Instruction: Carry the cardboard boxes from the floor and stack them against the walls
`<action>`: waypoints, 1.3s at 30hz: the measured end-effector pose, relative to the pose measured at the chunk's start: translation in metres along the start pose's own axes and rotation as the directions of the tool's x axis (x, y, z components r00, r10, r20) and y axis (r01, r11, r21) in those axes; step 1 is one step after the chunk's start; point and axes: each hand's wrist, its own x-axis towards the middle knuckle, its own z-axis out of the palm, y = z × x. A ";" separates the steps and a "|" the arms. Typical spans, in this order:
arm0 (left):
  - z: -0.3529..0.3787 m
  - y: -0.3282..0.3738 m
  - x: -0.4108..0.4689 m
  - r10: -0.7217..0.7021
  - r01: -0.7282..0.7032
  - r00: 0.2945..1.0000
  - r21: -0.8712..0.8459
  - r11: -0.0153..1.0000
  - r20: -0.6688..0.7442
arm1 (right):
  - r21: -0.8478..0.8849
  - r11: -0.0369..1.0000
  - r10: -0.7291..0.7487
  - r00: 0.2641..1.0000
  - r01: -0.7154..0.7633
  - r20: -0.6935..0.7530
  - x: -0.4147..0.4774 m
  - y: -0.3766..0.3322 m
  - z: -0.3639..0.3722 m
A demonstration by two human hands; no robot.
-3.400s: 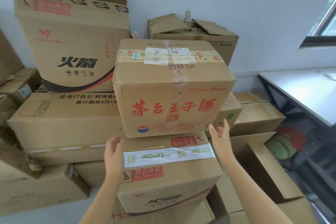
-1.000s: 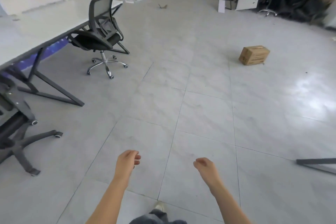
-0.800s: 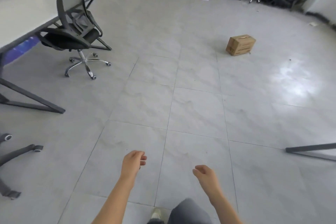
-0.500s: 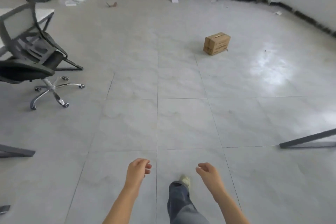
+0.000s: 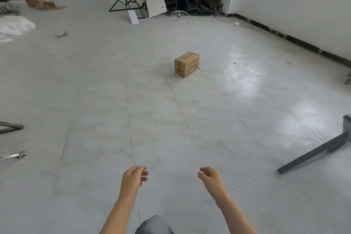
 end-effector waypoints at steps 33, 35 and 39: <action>0.211 0.351 0.522 0.045 -0.053 0.995 0.094 0.994 0.088 | 0.100 0.995 0.022 0.989 -0.007 -0.146 0.544 -0.326 -0.045; 0.235 0.370 0.545 0.044 -0.051 0.996 0.090 0.995 0.081 | 0.130 0.991 0.008 0.987 0.013 -0.161 0.580 -0.346 -0.063; 0.281 0.390 0.580 -0.007 -0.003 0.996 0.102 0.995 0.095 | 0.134 0.990 0.058 0.989 -0.039 -0.137 0.636 -0.363 -0.085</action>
